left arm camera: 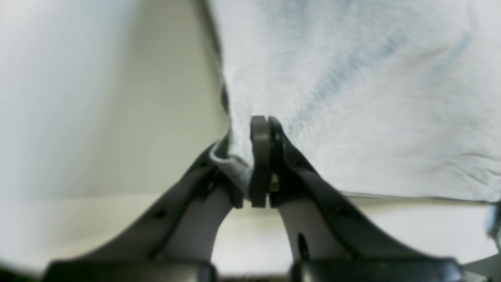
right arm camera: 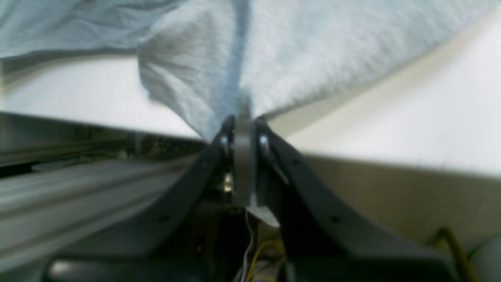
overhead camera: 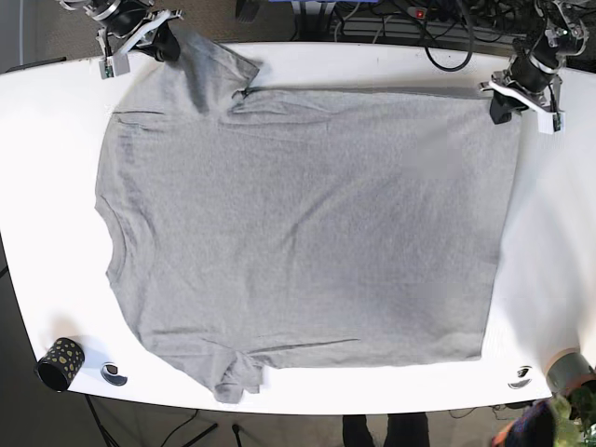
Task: Fold the T-shirt properly
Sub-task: 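Pull the grasped shoulder edge with both grippers to straighten the shirt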
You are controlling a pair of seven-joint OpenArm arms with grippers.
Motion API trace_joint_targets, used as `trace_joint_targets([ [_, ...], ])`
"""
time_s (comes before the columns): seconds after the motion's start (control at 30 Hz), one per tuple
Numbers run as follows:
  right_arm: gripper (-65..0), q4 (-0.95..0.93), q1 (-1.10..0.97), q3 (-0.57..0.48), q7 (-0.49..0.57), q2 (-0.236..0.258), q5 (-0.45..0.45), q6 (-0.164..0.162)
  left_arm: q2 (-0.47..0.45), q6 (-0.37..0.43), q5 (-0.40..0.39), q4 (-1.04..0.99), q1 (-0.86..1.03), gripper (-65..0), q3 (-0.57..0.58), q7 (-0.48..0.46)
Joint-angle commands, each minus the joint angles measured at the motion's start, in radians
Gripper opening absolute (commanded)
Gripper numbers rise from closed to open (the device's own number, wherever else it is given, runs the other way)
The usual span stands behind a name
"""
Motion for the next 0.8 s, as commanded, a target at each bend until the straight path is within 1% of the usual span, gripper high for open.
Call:
trace_joint_targets([
  [0.0, -65.0, 0.026, -0.04, 0.009, 0.014, 0.007, 0.059, 0.009, -0.012, -0.041, -0.012, 0.021, 0.033, -64.4, -0.029, -0.013],
  [0.13, -65.0, 0.032, -0.083, 0.009, 0.016, 0.014, 0.131, 0.009, -0.01, -0.108, -0.01, 0.018, 0.062, -64.4, -0.057, -0.014],
  [0.23, -65.0, 0.059, -0.085, 0.01, 0.016, 0.014, 0.147, 0.009, -0.01, -0.133, -0.009, 0.018, 0.059, -64.4, -0.06, -0.014],
  [0.3, -65.0, 0.065, -0.074, 0.009, 0.016, 0.014, 0.147, 0.009, -0.01, -0.135, -0.013, 0.019, 0.052, -64.3, -0.055, -0.014],
  [0.6, -65.0, 0.047, 0.098, 0.004, 0.008, 0.016, 0.139, 0.009, -0.007, -0.135, -0.013, 0.033, -0.113, -63.9, -0.054, -0.011],
  [0.67, -65.0, 0.03, 0.154, 0.007, -0.02, 0.02, 0.139, 0.009, -0.007, -0.135, -0.013, 0.03, -0.145, -63.9, -0.054, -0.005],
  [0.77, -65.0, -0.005, 0.239, 0.004, -0.067, 0.045, 0.127, 0.009, -0.007, -0.135, -0.01, 0.024, -0.2, -63.9, -0.054, 0.021],
])
